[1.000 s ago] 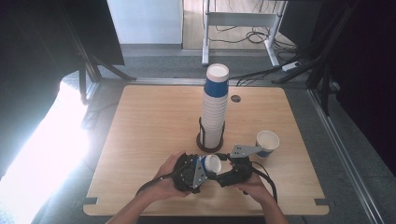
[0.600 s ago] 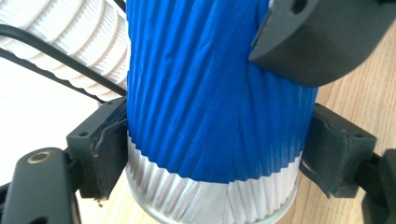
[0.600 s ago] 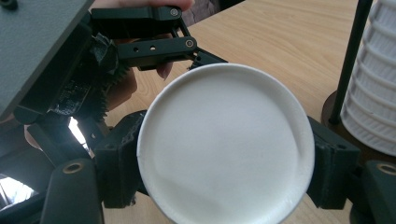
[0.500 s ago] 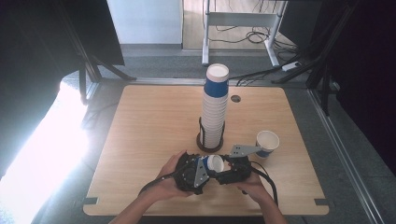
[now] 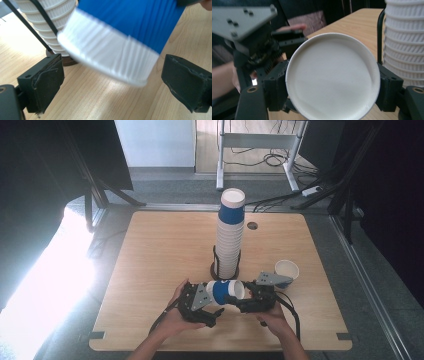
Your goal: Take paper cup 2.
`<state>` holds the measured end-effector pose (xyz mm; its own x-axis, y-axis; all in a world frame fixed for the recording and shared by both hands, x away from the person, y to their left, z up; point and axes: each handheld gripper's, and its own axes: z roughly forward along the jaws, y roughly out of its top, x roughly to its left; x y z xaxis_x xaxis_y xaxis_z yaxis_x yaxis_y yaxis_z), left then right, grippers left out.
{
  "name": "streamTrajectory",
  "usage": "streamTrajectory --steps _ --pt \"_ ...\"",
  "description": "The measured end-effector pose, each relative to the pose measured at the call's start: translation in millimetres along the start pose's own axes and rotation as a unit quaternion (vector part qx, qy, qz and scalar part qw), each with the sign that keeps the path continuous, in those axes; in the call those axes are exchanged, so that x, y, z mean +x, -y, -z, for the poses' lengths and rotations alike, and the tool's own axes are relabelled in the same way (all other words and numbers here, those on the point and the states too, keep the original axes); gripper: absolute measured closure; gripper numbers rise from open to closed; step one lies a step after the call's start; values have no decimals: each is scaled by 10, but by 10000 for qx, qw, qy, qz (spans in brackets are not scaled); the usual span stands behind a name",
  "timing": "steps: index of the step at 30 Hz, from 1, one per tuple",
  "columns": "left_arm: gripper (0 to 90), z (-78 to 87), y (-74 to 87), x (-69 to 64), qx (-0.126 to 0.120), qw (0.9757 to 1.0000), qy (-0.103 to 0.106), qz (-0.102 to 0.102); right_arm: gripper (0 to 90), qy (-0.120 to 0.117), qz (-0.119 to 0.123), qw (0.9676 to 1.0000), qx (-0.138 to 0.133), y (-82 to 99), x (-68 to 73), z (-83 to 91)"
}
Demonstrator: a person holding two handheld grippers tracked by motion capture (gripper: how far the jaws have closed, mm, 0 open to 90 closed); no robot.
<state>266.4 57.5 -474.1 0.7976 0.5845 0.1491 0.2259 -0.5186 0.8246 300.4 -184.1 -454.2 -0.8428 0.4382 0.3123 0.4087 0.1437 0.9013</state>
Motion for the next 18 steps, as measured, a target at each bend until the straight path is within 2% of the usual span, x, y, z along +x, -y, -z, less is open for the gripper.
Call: streamTrajectory --steps 5,9,15,18 --pt "50 -28 24 -27 -162 9997 -84 168 266 10 -170 9996 -230 -7 -24 44" --pt "49 -49 16 -48 -273 9992 -94 268 266 -95 -429 9983 -390 5 -63 74" --pt "49 -16 -22 -53 -332 9991 -202 185 266 -50 -497 9978 -440 24 -96 92" --pt "47 25 -73 -48 -273 9989 -369 -44 266 -79 -567 9974 -432 26 -105 96"
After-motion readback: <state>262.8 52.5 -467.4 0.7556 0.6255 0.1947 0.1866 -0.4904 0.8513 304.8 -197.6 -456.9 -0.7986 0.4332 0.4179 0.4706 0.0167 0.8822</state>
